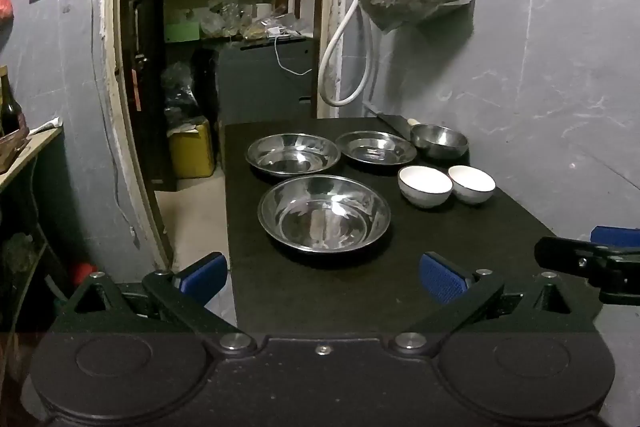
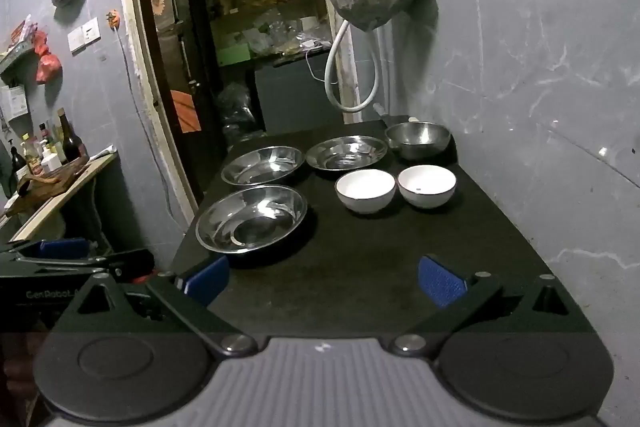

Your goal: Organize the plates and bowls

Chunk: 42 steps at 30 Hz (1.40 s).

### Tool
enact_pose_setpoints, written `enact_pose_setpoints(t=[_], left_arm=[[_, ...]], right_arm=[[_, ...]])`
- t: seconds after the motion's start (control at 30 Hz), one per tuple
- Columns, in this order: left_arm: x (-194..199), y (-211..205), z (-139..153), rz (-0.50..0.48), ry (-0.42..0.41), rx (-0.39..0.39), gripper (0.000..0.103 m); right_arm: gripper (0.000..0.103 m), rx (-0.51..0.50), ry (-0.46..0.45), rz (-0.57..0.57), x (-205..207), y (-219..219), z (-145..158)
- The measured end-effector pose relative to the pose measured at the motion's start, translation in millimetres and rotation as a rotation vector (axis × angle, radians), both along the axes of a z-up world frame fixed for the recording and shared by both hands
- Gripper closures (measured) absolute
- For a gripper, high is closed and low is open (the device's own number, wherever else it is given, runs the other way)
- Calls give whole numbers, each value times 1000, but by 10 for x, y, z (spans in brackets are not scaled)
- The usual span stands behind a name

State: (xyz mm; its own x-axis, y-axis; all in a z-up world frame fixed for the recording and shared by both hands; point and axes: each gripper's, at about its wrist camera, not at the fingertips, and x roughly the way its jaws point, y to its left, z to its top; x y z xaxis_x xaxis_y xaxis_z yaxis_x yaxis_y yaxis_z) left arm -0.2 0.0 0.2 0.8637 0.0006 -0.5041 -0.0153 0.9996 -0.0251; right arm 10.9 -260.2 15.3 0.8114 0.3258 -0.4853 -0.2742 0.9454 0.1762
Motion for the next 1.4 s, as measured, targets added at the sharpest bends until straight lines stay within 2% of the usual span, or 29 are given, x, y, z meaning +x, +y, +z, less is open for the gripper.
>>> enact_pose_setpoints(t=[0.6,1.4], left_arm=[[-68,5,86,0,-13,-8,1],[-66,13,51,0,-16,-9,1]], right_arm=[[0,-5,-3,9,-3,90,9],[0,-10,0,10,9,103,11]])
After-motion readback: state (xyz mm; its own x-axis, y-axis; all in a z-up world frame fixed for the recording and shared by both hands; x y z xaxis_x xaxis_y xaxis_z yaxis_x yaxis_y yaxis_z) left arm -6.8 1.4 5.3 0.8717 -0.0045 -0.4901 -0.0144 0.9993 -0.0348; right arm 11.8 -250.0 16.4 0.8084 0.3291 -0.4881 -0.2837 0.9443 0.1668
